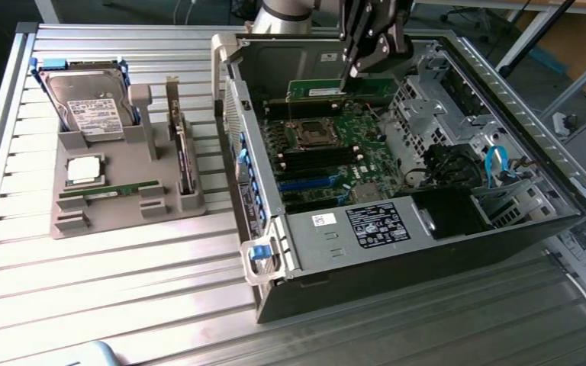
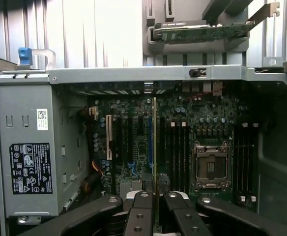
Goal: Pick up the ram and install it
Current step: 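Pick up the ram and move it above insertion slot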
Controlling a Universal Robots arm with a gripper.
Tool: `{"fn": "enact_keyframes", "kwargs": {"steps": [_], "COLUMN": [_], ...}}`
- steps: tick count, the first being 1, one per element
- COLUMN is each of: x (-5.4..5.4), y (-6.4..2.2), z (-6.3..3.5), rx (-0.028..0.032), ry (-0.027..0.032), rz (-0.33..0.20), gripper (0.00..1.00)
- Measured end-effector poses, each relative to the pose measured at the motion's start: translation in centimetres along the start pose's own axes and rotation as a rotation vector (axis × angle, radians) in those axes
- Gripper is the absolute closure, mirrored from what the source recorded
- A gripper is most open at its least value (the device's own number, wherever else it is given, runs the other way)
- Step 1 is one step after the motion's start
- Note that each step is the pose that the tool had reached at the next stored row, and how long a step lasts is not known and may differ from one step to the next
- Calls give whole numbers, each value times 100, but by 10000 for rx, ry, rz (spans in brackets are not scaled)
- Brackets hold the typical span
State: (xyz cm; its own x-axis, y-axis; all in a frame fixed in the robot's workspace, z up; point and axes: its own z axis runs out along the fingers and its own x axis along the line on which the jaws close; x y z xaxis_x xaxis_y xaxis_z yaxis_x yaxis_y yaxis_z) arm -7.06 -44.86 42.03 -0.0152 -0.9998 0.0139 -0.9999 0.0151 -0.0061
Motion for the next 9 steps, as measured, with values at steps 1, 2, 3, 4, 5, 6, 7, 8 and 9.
{"fn": "enact_keyframes", "kwargs": {"steps": [1, 2, 3, 4, 5, 6, 7, 8, 9], "x": [0, -1, -1, -1, -1, -1, -1, -1, -2], "y": [-11, -27, -42, -54, -65, -79, -89, -99, -111], "z": [0, 0, 0, 0, 0, 0, 1, 1, 0], "rx": [-1, 0, 0, 0, -1, 0, 0, 0, -1], "ry": [0, 1, -1, 0, 0, 0, 0, 0, 1], "rz": [1, 1, 1, 1, 1, 1, 1, 1, 1], "gripper": [87, 87, 87, 87, 87, 87, 87, 87, 87]}}
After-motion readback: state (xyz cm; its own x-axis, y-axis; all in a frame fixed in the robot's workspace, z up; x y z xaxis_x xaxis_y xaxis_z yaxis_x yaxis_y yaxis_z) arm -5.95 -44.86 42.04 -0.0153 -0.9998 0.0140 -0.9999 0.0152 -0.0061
